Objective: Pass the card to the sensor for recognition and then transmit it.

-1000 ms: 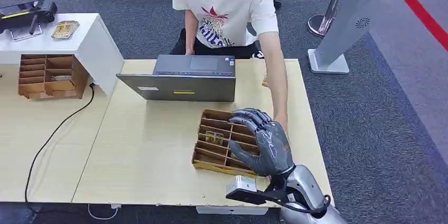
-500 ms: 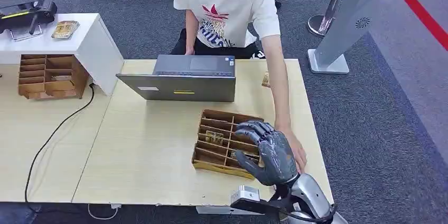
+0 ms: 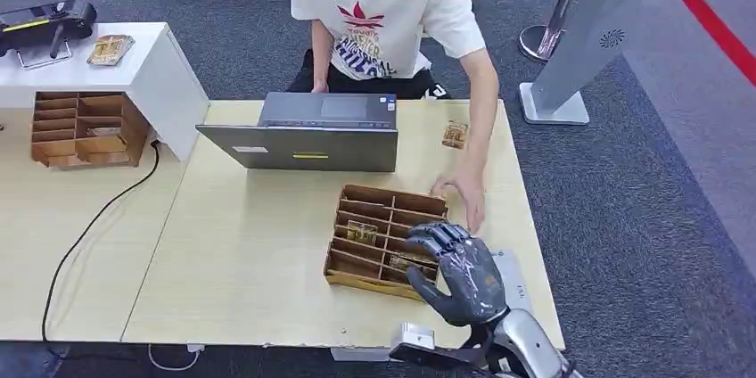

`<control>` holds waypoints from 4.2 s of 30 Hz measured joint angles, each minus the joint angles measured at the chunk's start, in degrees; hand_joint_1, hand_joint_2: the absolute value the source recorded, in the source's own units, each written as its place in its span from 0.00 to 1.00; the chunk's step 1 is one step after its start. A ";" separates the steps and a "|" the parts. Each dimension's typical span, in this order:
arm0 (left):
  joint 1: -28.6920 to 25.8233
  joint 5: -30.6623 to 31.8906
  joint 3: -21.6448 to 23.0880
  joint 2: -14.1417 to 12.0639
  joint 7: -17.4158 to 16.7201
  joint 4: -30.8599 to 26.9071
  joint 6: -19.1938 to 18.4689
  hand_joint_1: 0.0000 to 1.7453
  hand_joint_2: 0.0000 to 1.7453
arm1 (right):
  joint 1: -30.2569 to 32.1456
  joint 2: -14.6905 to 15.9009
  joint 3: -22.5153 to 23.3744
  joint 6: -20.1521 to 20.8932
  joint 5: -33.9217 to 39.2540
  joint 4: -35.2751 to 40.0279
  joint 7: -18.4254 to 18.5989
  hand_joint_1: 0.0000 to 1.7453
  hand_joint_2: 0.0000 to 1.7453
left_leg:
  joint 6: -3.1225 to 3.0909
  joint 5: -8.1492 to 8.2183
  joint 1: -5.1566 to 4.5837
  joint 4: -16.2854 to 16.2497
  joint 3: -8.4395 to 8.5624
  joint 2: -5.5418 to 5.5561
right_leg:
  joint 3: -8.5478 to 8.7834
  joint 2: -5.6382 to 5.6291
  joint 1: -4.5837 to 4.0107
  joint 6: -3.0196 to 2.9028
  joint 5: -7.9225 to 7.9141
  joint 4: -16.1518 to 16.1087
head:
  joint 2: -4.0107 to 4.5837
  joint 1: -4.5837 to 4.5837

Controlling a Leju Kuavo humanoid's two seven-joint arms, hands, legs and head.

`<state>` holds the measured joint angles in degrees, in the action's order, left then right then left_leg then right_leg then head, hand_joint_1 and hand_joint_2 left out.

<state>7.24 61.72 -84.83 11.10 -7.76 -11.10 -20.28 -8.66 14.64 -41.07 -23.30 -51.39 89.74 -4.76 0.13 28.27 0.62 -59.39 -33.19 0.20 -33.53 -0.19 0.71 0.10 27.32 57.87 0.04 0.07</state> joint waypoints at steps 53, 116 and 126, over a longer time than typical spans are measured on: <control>0.74 1.31 0.02 0.04 -1.71 0.00 -0.04 0.00 0.00 | -4.49 -2.58 -0.39 2.23 -0.79 -14.34 4.15 0.87 1.00 | 0.00 -0.01 0.00 0.00 -0.01 0.00 | 0.01 0.01 0.00 0.00 0.00 0.01 | 0.00 0.00; 0.71 2.27 0.07 0.04 -0.87 0.00 -0.20 0.00 0.00 | -9.81 -2.42 8.81 12.81 32.22 1.45 -7.65 1.00 1.00 | 0.00 -0.01 0.00 0.00 -0.01 0.00 | 0.01 0.00 0.00 0.00 -0.01 0.02 | 0.00 0.02; 1.08 3.13 0.59 0.22 -1.70 0.00 0.00 0.00 0.00 | -16.45 -5.22 8.17 13.35 32.22 -1.00 -6.58 1.00 1.00 | 0.00 -0.04 0.00 -0.01 0.00 0.01 | 0.01 0.01 0.00 -0.01 -0.01 0.03 | 0.00 0.02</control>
<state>8.32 64.85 -84.24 11.32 -9.46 -11.10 -20.28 -25.10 9.42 -32.89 -9.95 -19.17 88.74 -11.34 0.13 28.23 0.63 -59.40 -33.20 0.21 -33.52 -0.18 0.71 0.09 27.31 57.90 0.04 0.09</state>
